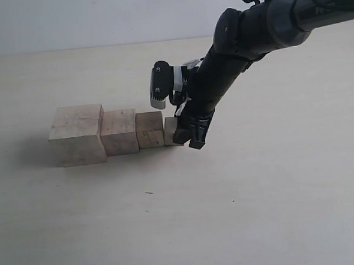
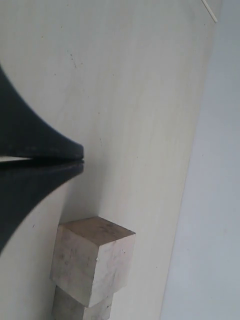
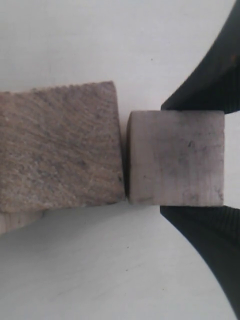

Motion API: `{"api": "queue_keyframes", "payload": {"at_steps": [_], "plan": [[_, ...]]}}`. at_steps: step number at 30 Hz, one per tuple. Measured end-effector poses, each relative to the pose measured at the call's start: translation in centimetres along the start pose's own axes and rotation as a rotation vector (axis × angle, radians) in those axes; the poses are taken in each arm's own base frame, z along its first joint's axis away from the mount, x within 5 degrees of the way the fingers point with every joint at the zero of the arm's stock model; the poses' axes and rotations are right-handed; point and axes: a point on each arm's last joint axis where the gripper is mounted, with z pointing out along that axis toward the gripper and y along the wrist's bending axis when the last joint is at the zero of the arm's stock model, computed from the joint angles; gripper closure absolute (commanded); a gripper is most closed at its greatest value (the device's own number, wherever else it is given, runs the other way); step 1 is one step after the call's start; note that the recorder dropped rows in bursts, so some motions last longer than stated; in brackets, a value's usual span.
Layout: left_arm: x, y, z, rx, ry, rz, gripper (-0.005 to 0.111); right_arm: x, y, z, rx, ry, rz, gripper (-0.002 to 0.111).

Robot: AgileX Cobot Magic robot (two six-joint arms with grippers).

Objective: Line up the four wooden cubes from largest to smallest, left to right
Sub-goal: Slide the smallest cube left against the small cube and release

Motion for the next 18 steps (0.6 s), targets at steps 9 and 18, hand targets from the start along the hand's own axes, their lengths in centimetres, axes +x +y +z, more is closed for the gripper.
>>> {"api": "queue_keyframes", "payload": {"at_steps": [9,18], "plan": [[0.0,0.0,0.0,0.0,0.0,0.0,0.107,-0.02,0.02,-0.01,-0.002,-0.002,0.003,0.055],[0.0,0.0,0.0,0.0,0.0,0.0,0.107,0.09,-0.44,0.33,0.05,-0.009,0.076,0.036]]}}
